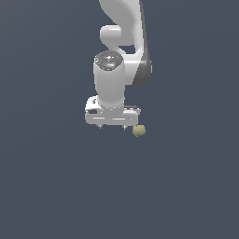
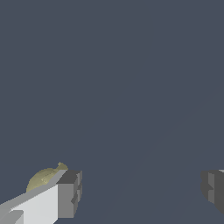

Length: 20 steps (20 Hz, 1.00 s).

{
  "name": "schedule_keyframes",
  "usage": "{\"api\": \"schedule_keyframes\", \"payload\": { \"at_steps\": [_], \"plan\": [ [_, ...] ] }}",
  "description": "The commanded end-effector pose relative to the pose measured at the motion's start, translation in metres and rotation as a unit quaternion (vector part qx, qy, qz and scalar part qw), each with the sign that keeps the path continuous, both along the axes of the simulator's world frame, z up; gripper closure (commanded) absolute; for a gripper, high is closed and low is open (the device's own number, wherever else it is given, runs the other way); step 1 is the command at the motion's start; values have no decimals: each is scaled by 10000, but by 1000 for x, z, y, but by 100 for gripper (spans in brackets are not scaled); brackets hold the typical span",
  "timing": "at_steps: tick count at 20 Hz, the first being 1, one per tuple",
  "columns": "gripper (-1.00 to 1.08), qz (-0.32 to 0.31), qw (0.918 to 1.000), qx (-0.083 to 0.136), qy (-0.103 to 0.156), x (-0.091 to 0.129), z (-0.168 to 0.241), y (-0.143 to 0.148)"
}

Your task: Pick up the object and move it to a goal position.

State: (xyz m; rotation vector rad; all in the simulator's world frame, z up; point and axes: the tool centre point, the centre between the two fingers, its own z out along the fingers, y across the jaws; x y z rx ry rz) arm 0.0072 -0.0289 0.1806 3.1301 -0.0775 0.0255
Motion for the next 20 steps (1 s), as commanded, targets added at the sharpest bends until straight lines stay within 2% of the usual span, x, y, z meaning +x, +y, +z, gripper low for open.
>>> {"api": "schedule_keyframes", "payload": {
  "at_steps": [1, 15, 20],
  "plan": [
    [-92, 0, 10000, 0, 0, 0, 0, 0],
    [-92, 16, 9999, 95, -71, 6, -1, -4],
    [-92, 98, 9999, 89, -57, 1, -9, 9]
  ]
}}
